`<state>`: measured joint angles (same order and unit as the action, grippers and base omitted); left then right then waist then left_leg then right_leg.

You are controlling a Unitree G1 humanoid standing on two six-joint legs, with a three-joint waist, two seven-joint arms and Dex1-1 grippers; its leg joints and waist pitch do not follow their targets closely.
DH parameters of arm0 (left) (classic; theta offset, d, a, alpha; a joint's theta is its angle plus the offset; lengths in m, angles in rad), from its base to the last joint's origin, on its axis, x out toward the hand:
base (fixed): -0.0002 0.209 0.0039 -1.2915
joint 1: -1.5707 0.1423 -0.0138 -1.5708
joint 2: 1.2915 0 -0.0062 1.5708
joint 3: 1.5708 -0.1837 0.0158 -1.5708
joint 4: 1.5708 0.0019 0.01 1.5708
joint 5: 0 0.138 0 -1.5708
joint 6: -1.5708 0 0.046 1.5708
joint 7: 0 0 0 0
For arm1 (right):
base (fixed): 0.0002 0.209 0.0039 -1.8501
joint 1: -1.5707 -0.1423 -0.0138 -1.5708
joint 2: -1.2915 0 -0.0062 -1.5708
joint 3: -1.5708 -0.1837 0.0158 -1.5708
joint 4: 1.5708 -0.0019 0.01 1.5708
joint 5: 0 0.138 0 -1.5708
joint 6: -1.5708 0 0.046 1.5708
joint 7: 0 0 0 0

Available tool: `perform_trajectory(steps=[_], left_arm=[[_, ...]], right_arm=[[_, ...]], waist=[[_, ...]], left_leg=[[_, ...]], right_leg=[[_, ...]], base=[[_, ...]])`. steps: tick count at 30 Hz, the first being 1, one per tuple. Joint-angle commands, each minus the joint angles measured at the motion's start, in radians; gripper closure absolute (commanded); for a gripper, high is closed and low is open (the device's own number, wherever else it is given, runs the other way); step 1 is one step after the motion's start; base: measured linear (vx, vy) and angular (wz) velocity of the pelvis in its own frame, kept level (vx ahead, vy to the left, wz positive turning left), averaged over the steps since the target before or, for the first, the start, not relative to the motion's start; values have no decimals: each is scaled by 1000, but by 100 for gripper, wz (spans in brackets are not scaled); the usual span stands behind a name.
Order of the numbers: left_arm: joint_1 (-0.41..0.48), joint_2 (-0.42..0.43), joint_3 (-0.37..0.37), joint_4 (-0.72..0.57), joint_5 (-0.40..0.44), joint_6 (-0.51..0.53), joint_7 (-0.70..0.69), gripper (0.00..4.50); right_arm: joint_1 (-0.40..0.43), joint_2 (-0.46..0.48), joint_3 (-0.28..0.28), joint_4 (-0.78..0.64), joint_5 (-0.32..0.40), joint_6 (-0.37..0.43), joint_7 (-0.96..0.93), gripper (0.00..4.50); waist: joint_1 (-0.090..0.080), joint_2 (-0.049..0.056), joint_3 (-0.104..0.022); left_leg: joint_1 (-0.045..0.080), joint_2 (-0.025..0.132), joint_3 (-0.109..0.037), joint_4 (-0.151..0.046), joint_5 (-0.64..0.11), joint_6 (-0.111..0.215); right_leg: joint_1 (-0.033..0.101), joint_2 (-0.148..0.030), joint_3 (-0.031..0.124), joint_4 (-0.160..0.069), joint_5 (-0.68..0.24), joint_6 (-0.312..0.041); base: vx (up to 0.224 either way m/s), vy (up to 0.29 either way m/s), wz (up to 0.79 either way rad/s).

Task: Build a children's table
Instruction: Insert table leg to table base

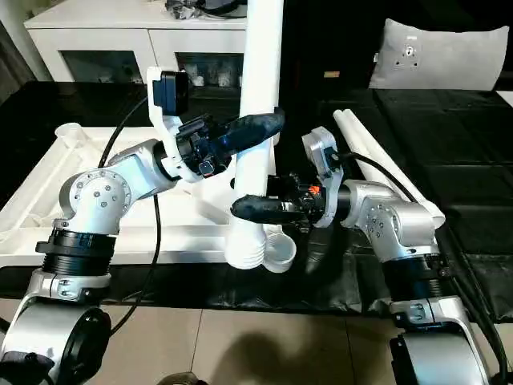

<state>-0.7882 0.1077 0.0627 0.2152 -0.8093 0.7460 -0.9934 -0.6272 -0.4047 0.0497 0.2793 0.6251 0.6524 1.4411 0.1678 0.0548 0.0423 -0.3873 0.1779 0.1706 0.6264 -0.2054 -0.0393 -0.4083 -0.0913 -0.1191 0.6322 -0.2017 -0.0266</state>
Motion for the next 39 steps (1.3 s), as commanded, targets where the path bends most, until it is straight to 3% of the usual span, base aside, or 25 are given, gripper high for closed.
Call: perform_trajectory(steps=[1,4,7,9,10,16,20,23,24,26,27,28,32,39], left_arm=[[-5,4,4,1,15,-18,9,268],[-4,4,3,5,20,-24,15,268],[-2,1,0,17,44,-41,45,268],[2,5,-6,14,60,-48,56,268],[8,8,-9,2,67,-53,64,212],[32,14,8,-49,62,-60,93,178],[59,20,-7,-67,195,-172,216,154],[63,26,-18,-94,256,-185,311,157],[63,22,-16,-101,259,-180,332,157],[59,11,-27,-107,302,-185,402,157],[60,2,-45,-108,333,-196,431,157],[60,-5,-56,-110,353,-204,450,157],[57,-62,-65,-96,367,-225,503,157],[60,-99,-38,-117,298,-188,504,157]], right_arm=[[-4,-6,6,-7,-2,4,-2,167],[1,-3,4,-11,-3,3,-12,189],[8,3,-4,-10,-11,-9,-36,217],[10,9,-15,0,-24,-29,-69,241],[10,15,-25,15,-41,-53,-103,251],[20,31,-60,13,-50,-84,-172,263],[19,61,-94,23,-73,-126,-295,264],[19,79,-106,39,-89,-156,-354,264],[21,83,-108,39,-88,-159,-360,264],[19,91,-112,41,-89,-165,-378,264],[20,93,-104,38,-96,-170,-381,264],[21,94,-99,36,-101,-174,-382,264],[15,110,-86,51,-127,-197,-412,264],[11,114,-78,63,-146,-213,-433,264]], waist=[[0,-23,-77],[1,-17,-78],[-1,-19,-78],[-1,-15,-79],[-2,-16,-79],[-7,-17,-79],[-11,-12,-78],[-16,-12,-78],[-19,-18,-77],[-24,-15,-77],[-24,-23,-77],[-24,-20,-76],[-26,-20,-76],[-27,-20,-76]], left_leg=[[6,53,-17,-56,18,105],[7,54,-18,-55,25,106],[7,54,-19,-55,23,106],[7,54,-19,-55,20,100],[8,54,-19,-55,21,99],[8,55,-19,-57,16,90],[12,56,-20,-59,1,79],[11,55,-21,-62,-11,62],[9,55,-20,-63,-13,62],[8,54,-20,-61,-4,69],[8,53,-19,-61,-3,73],[6,53,-20,-61,2,78],[3,50,-18,-58,13,89],[5,49,-18,-57,6,102]], right_leg=[[68,-71,61,-66,-75,-197],[67,-71,60,-64,-62,-201],[67,-70,60,-65,-56,-199],[68,-71,60,-65,-57,-200],[67,-71,60,-66,-55,-199],[69,-72,61,-62,-38,-209],[67,-71,62,-68,-57,-193],[69,-71,61,-67,-67,-183],[70,-71,62,-68,-65,-185],[70,-71,62,-66,-47,-194],[71,-71,62,-67,-46,-195],[71,-71,62,-66,-50,-193],[71,-71,62,-69,-57,-188],[71,-70,60,-69,-58,-199]], base=[[0,0,0],[0,0,0],[0,0,0],[0,0,0],[0,0,0],[0,0,0],[0,0,0],[0,0,0],[0,0,0],[0,0,0],[0,0,0],[0,0,0],[0,0,0],[0,0,0]])
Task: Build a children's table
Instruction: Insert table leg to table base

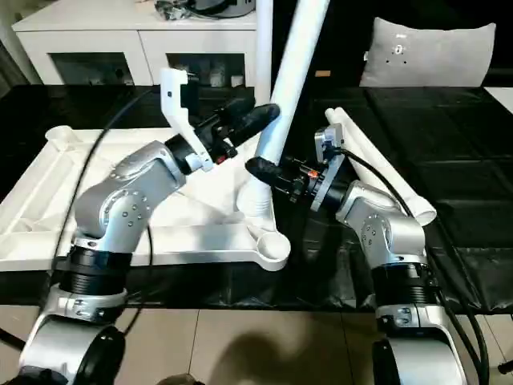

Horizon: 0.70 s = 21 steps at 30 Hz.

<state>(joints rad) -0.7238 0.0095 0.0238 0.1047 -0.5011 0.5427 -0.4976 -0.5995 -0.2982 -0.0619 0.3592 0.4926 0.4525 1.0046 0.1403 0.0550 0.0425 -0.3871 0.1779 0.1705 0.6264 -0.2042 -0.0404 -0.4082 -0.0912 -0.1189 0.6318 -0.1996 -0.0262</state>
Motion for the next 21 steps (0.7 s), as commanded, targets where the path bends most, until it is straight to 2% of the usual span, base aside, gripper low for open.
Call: perform_trajectory(steps=[1,3,4,5,6,7,9,10,12,13,14,18,20,21], left_arm=[[-3,0,1,-7,-8,18,9,157],[2,-6,13,-12,-39,53,-4,157],[2,-6,13,-12,-39,53,-4,128],[6,-7,13,-20,-51,66,-12,128],[9,-6,9,-25,-49,68,-13,121],[11,-3,3,-26,-43,67,-13,121],[13,10,-21,-18,3,33,-3,90],[13,19,-36,-8,30,14,3,90],[12,19,-31,0,33,10,13,79],[9,13,-19,4,26,9,21,79],[8,9,-12,6,22,8,26,100],[1,-9,21,8,-3,-2,39,120],[3,-14,27,8,-14,-2,35,154],[5,-14,25,9,-13,-4,34,154]], right_arm=[[-16,7,38,-15,-26,-18,5,264],[-16,9,44,-12,-36,-26,2,264],[-16,9,44,-12,-36,-26,2,264],[-16,10,49,-10,-42,-32,1,264],[-16,12,53,-10,-45,-35,0,264],[-16,14,55,-10,-47,-36,0,264],[-15,15,63,-14,-52,-36,3,264],[-12,15,68,-17,-55,-37,6,264],[-12,16,69,-17,-59,-39,7,264],[-12,15,69,-13,-61,-41,7,264],[-13,15,69,-11,-62,-43,8,264],[-16,9,80,-3,-70,-50,12,264],[-15,8,82,-7,-72,-48,15,264],[-15,7,82,-7,-73,-48,15,264]], waist=[[0,-20,-76],[-1,-20,-75],[0,-20,-76],[0,-20,-76],[-1,-24,-75],[0,-24,-76],[-1,-21,-75],[-1,-24,-75],[-2,-22,-74],[-2,-27,-74],[-1,-25,-75],[-2,-26,-75],[-1,-26,-74],[-1,-25,-74]], left_leg=[[4,50,-18,-57,5,104],[6,50,-18,-57,2,103],[6,50,-18,-57,6,103],[6,51,-19,-57,8,105],[4,50,-17,-57,7,109],[5,50,-18,-57,8,110],[5,52,-18,-58,4,111],[6,52,-20,-58,1,112],[6,52,-19,-59,2,108],[6,52,-18,-59,2,105],[6,52,-18,-59,3,104],[5,51,-17,-57,15,110],[5,51,-17,-57,9,111],[5,51,-17,-57,7,111]], right_leg=[[70,-69,59,-69,-65,-197],[69,-69,60,-70,-70,-198],[68,-69,60,-68,-64,-202],[68,-69,60,-68,-61,-203],[69,-70,61,-68,-59,-203],[69,-71,61,-68,-60,-204],[68,-70,61,-69,-71,-201],[68,-69,61,-71,-84,-189],[68,-71,61,-71,-87,-183],[69,-70,62,-71,-84,-185],[69,-71,62,-70,-82,-187],[69,-71,62,-68,-58,-197],[69,-71,62,-69,-66,-198],[68,-70,62,-69,-70,-196]], base=[[0,0,0],[0,0,0],[0,0,0],[0,0,0],[0,0,0],[0,0,0],[0,0,0],[0,0,0],[0,0,0],[0,0,0],[0,0,0],[0,0,0],[0,0,0],[0,0,0]])
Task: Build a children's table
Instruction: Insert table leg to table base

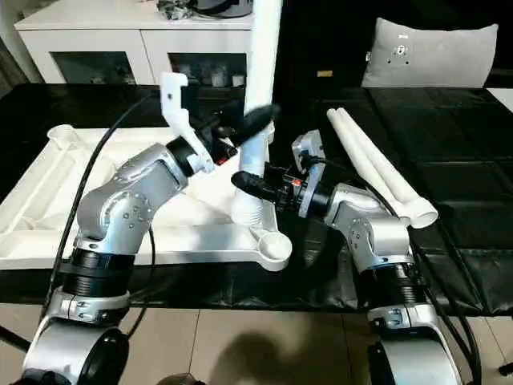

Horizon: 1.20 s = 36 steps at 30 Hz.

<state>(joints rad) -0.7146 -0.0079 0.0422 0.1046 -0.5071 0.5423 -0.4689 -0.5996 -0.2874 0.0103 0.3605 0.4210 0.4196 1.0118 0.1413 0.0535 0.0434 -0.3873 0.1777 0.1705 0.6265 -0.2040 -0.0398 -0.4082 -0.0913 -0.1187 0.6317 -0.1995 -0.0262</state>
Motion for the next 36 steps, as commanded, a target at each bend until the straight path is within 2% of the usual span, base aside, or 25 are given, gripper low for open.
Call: perform_trajectory(steps=[1,3,5,7,10,12,22,23,26,28,30,36], left_arm=[[-3,3,5,9,-4,-4,4,156],[-2,2,2,11,0,-6,4,158],[0,2,-7,18,13,-12,5,199],[0,0,-11,25,25,-16,7,197],[-1,0,-15,31,27,-21,8,240],[0,3,-20,32,32,-23,5,252],[-4,0,1,39,26,-29,22,268],[-6,-2,7,41,25,-29,26,268],[-15,-8,23,50,23,-26,47,268],[-24,-13,37,61,20,-20,64,268],[-34,-16,57,76,7,-3,82,268],[-55,-15,98,91,-46,32,73,272]], right_arm=[[-14,-4,10,-9,-1,-15,8,264],[-15,-5,9,-8,-1,-16,9,264],[-12,-5,9,-8,-2,-18,7,264],[-10,-4,8,-9,-5,-20,5,264],[-10,-3,6,-7,-8,-22,5,264],[-10,-3,6,-7,-10,-23,3,264],[-18,-4,13,3,-30,-29,-12,264],[-21,-3,12,3,-30,-27,-14,264],[-28,-4,0,1,-5,14,-8,264],[-39,2,-21,5,16,28,-17,195],[-54,-9,-40,21,30,41,-9,181],[-56,-35,-85,-1,70,70,13,138]], waist=[[-3,-24,-76],[-3,-22,-75],[-3,-21,-75],[-3,-22,-76],[-4,-22,-76],[-4,-24,-76],[-3,-24,-76],[-4,-27,-76],[-4,-29,-76],[-4,-31,-76],[-3,-25,-76],[1,-30,-77]], left_leg=[[6,51,-18,-57,7,112],[6,52,-18,-58,5,112],[7,52,-18,-57,5,112],[6,52,-18,-58,4,111],[6,52,-18,-57,6,112],[6,52,-18,-57,7,114],[6,52,-18,-57,13,114],[6,51,-17,-56,14,115],[6,52,-17,-57,14,116],[6,53,-17,-57,17,118],[7,53,-19,-57,16,116],[7,51,-18,-54,36,131]], right_leg=[[68,-70,62,-69,-71,-194],[67,-70,62,-70,-76,-193],[67,-69,62,-71,-73,-192],[68,-70,62,-70,-71,-193],[68,-69,62,-70,-70,-192],[68,-69,62,-70,-66,-191],[67,-70,62,-68,-71,-193],[68,-69,62,-69,-69,-192],[68,-70,62,-69,-70,-193],[69,-70,63,-67,-62,-197],[68,-70,61,-66,-56,-204],[69,-70,61,-63,-26,-210]], base=[[0,0,0],[0,0,0],[0,0,0],[0,0,0],[0,0,0],[0,0,0],[0,0,0],[0,0,0],[0,0,0],[0,0,0],[0,0,0],[0,0,0]])
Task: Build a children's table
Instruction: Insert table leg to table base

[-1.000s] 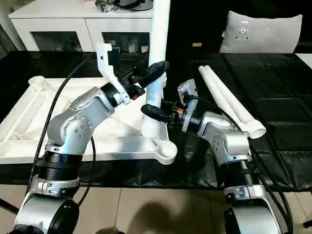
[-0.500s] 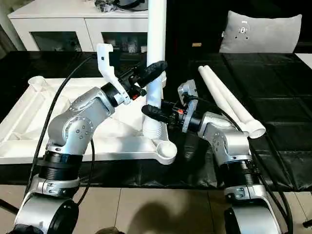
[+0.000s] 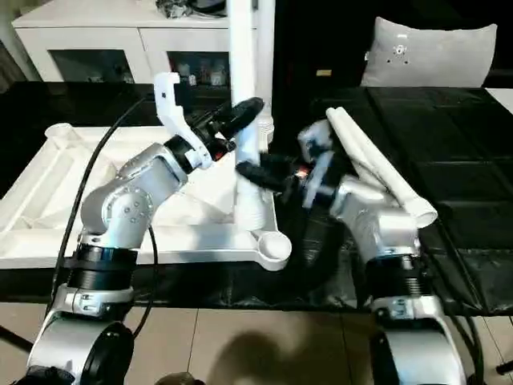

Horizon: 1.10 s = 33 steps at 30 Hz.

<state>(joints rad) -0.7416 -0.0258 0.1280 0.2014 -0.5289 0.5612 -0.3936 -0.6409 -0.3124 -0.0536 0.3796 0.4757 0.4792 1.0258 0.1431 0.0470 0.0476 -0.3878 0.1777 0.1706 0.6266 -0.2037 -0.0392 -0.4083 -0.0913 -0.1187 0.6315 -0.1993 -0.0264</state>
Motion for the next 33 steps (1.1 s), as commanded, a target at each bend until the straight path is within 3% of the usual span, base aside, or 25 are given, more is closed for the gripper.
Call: perform_trajectory(steps=[1,2,6,7,15,19,20,22,33], left_arm=[[-28,3,12,-6,-24,13,-2,272],[-27,8,14,-13,-41,23,-21,272],[-26,18,9,-29,-67,41,-60,272],[-24,32,-8,-35,-66,45,-95,272],[1,78,-94,-107,-72,30,-260,272],[3,79,-111,-122,-75,27,-277,272],[3,76,-115,-124,-72,22,-280,272],[7,73,-122,-132,-70,17,-287,272],[13,81,-148,-136,-48,2,-304,272]], right_arm=[[-14,-10,-21,-20,15,11,-1,138],[-18,-23,-24,-22,18,40,-9,113],[-12,-70,-8,-40,24,84,32,98],[-4,-93,9,-49,22,81,82,64],[13,-124,78,-88,10,91,179,61],[17,-111,106,-87,-1,79,192,61],[16,-105,113,-74,-13,63,191,61],[12,-97,121,-52,-27,46,189,61],[12,-92,112,-35,5,76,219,168]], waist=[[0,-24,-82],[0,-23,-81],[2,-24,-79],[3,-25,-80],[2,-27,-78],[1,-27,-77],[0,-33,-77],[0,-28,-77],[0,-30,-78]], left_leg=[[7,51,-18,-53,39,131],[7,52,-18,-53,39,131],[7,49,-17,-54,27,127],[7,50,-16,-53,26,126],[6,54,-17,-53,30,135],[6,53,-16,-55,16,125],[6,52,-15,-55,13,123],[6,54,-17,-57,6,108],[6,53,-17,-55,15,117]], right_leg=[[68,-69,61,-62,-25,-210],[68,-70,61,-62,-28,-212],[70,-69,60,-66,-53,-213],[71,-70,60,-66,-54,-212],[68,-71,61,-64,-60,-216],[69,-71,61,-67,-79,-211],[69,-71,61,-68,-84,-209],[68,-72,61,-68,-99,-206],[69,-71,62,-65,-74,-205]], base=[[0,0,0],[0,0,0],[0,0,0],[0,0,0],[0,0,0],[0,0,0],[0,0,0],[0,0,0],[0,0,0]])
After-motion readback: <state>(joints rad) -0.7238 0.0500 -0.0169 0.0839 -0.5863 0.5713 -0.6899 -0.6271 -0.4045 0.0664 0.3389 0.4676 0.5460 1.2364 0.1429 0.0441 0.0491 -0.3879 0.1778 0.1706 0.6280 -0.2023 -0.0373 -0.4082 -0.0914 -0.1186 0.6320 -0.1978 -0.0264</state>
